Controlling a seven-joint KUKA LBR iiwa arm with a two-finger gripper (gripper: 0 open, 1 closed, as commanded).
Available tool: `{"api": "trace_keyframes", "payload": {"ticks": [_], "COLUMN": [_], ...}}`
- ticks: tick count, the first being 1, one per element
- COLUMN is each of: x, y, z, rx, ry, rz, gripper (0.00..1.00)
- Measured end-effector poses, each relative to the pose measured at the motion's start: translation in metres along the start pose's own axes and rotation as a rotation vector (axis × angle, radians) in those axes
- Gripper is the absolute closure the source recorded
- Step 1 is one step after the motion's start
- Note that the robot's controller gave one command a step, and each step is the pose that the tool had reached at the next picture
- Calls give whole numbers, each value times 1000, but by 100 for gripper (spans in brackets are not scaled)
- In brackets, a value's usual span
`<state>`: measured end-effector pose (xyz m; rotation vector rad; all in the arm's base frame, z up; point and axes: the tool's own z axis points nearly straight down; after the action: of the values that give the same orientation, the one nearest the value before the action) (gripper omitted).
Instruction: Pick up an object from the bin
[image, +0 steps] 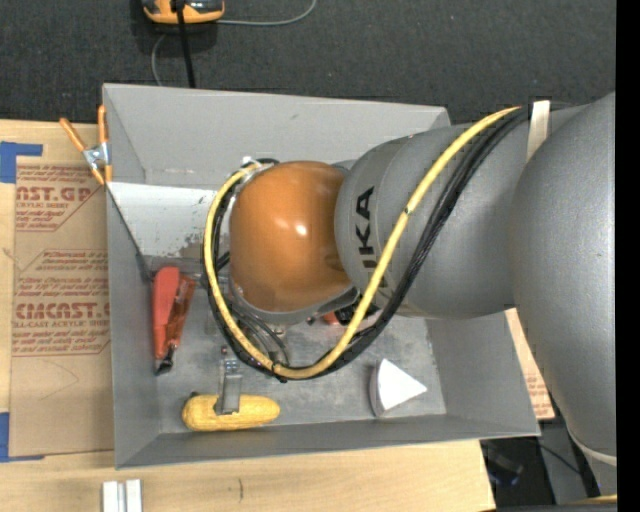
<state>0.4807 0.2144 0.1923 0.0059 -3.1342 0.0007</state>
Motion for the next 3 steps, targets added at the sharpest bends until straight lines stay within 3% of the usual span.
{"api": "trace_keyframes", "payload": {"ticks": [1,2,3], "x": [-2,-1,1], "y": [-1,-21,-37], "z": [-4,43,69], "rx": [-2,-3,-2], "ry": [-8,-10,-3], "rz": [3,-276,-382], "gripper": [0,0,0]}}
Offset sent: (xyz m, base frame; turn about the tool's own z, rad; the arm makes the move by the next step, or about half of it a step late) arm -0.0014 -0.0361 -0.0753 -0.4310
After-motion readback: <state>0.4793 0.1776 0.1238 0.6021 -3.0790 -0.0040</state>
